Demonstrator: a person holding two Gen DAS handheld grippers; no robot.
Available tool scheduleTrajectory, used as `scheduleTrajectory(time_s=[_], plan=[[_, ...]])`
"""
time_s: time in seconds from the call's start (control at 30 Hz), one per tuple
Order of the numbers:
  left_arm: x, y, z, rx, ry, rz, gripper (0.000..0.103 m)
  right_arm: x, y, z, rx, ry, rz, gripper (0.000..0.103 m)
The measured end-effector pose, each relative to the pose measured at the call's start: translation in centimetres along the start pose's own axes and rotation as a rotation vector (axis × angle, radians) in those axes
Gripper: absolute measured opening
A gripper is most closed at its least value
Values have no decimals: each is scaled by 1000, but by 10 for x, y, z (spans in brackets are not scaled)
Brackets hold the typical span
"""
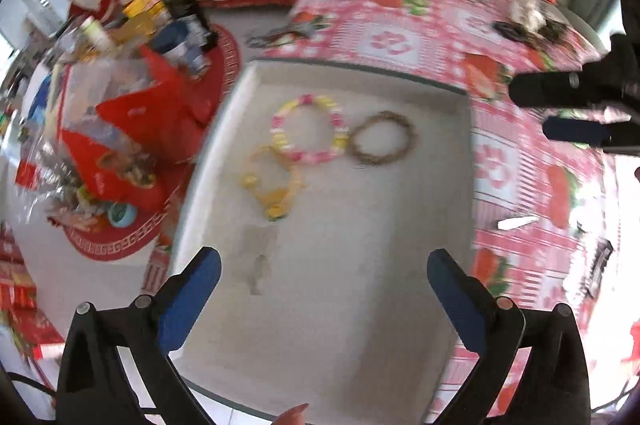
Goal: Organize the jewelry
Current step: 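Move both grippers back over the jewelry on the cloth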
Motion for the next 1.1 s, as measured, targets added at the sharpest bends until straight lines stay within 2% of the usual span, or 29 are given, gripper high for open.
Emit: scheduleTrajectory(time_s=[0.1,0.17,0.23,0.33,0.5,0.57,0.63,0.8,0.93,1.0,1.1], plan=[[-12,-5,-28,53,46,7,103,-32,15,-31,59,52,-49,86],[-19,-6,-45,81,52,15,103,-53,28,-53,103,86,-63,86],[-28,-8,-68,112,92,19,103,-72,41,-75,151,123,-68,86],[-38,-8,-96,123,89,14,103,-93,60,-101,208,161,-79,86],[-40,-8,-146,167,133,53,103,-121,88,-137,279,211,-96,86],[-41,-7,-166,227,137,17,103,-126,96,-147,296,221,-92,86],[-44,-4,-183,330,109,-58,103,-130,102,-154,301,232,-85,86],[-37,-3,-201,550,118,-142,100,-140,119,-168,290,253,-59,86],[-23,-6,-207,668,142,-150,100,-143,128,-177,316,237,-61,86],[-15,-6,-211,713,148,-138,91,-143,132,-179,326,231,-64,86],[1,-7,-217,775,141,-112,90,-142,137,-182,336,223,-60,86]])
Point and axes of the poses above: each gripper's, at about its wrist camera, not at the fingertips, and x roughly the way its jaws point, z to its left, y to its underside, the point moved 3 cm from there along x, roughly the way its jaws point, and after that the axes turned 12 degrees about -y, right-handed, at the moved point
